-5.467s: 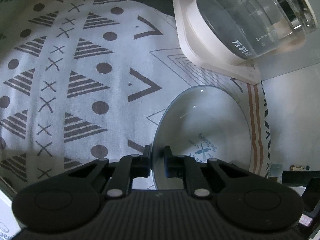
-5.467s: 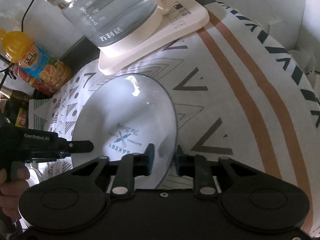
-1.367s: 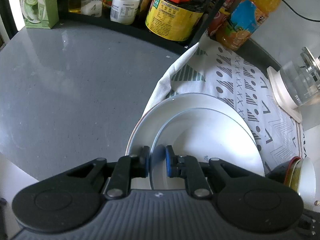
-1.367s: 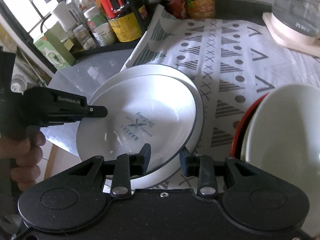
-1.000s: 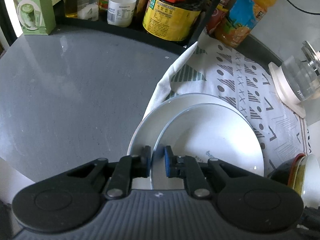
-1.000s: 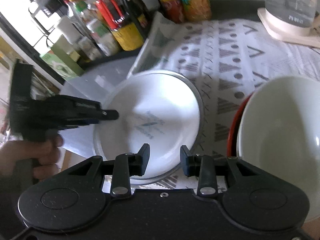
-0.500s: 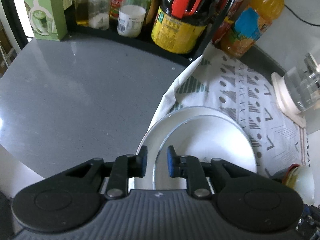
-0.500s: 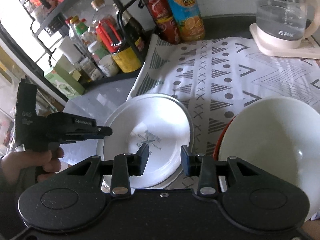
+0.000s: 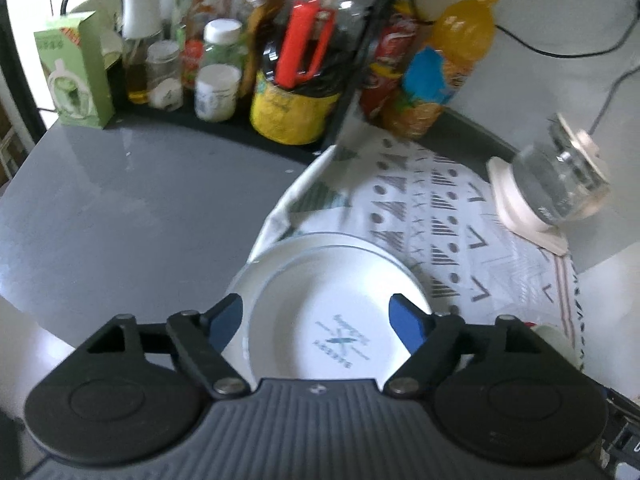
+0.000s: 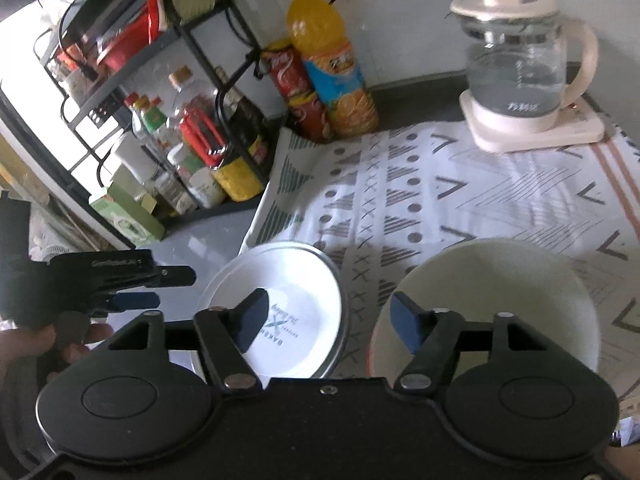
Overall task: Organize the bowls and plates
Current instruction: 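Move both grippers to the red bowl stack and grasp its rim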
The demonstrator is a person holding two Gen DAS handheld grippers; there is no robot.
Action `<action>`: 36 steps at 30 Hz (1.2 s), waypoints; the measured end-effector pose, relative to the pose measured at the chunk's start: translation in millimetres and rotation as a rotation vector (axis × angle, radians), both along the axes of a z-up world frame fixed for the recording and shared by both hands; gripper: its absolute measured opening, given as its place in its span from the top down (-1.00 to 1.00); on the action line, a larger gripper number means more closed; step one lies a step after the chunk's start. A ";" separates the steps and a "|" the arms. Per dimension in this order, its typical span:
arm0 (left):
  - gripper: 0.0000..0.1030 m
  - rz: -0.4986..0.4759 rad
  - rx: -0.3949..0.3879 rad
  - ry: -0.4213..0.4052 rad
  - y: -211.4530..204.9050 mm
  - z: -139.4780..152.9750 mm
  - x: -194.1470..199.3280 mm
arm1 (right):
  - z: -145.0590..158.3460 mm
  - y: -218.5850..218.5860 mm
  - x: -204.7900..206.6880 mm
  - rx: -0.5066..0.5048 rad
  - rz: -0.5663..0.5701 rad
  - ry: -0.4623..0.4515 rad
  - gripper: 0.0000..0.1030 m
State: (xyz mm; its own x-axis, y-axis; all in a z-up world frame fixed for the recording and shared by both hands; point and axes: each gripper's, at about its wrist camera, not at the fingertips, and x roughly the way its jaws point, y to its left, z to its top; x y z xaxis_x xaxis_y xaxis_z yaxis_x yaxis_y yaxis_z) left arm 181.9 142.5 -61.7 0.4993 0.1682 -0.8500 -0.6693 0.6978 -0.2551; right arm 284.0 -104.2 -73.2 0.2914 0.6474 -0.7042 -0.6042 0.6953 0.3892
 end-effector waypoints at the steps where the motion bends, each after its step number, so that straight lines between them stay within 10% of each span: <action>1: -0.55 -0.008 -0.001 -0.006 -4.4 1.8 1.2 | 0.9 -3.5 0.1 0.005 -0.004 -0.002 -0.42; 19: -0.56 -0.212 -0.033 -0.057 -78.3 12.4 50.7 | -4.2 -68.9 23.8 -0.024 -0.157 -0.022 -0.71; 36: -0.54 -0.319 -0.120 0.024 -113.9 -38.7 93.0 | -46.3 -97.7 39.1 -0.098 -0.229 0.051 -0.73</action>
State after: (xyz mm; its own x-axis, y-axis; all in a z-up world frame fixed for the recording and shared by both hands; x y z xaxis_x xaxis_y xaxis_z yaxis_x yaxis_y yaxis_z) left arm 274.9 28.6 -100.4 0.4905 -0.0951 -0.8662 -0.4286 0.8392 -0.3348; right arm 323.0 -201.9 -119.5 0.3848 0.4969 -0.7778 -0.4077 0.8476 0.3397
